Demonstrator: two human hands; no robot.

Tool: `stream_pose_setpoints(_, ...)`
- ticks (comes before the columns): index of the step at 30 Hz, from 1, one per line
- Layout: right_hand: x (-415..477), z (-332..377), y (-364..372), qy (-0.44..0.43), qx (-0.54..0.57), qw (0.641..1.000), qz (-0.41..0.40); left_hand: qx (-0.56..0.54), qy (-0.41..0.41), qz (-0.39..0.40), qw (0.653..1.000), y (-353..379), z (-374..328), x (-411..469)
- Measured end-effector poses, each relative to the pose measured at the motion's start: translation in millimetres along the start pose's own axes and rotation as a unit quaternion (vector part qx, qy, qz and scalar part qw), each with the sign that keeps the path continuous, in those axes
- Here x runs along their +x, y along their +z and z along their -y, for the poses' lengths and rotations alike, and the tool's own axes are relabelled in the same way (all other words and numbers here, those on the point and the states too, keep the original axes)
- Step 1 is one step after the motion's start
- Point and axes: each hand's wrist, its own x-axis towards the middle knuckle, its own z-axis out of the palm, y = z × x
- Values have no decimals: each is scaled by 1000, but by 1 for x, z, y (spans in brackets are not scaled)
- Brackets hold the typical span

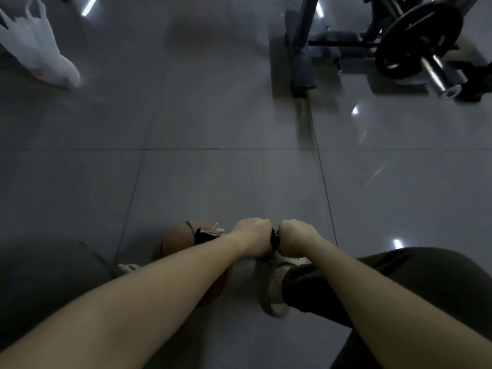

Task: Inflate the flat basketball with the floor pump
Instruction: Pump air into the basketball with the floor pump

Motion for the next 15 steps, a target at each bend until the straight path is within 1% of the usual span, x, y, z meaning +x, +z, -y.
stream_pose_setpoints(3,-27,10,-17,14,23,999,41,10,10,20,1000,-19,-6,-23)
stream_pose_setpoints(5,-50,10,-51,4,42,997,67,-4,31,24,999,-52,-15,-41)
stream_pose_setpoints(8,-86,7,-120,-29,56,998,32,-16,60,-18,998,-122,-30,-72)
stream_pose_setpoints(10,-92,7,-143,-42,57,997,-1,-19,66,-41,997,-151,-36,-79)
stream_pose_setpoints(12,-79,10,-134,-31,32,999,-9,-6,49,-37,998,-144,-35,-69)
stream_pose_setpoints(15,-37,11,-90,-19,-11,1000,-11,-1,15,-34,999,-99,-21,-39)
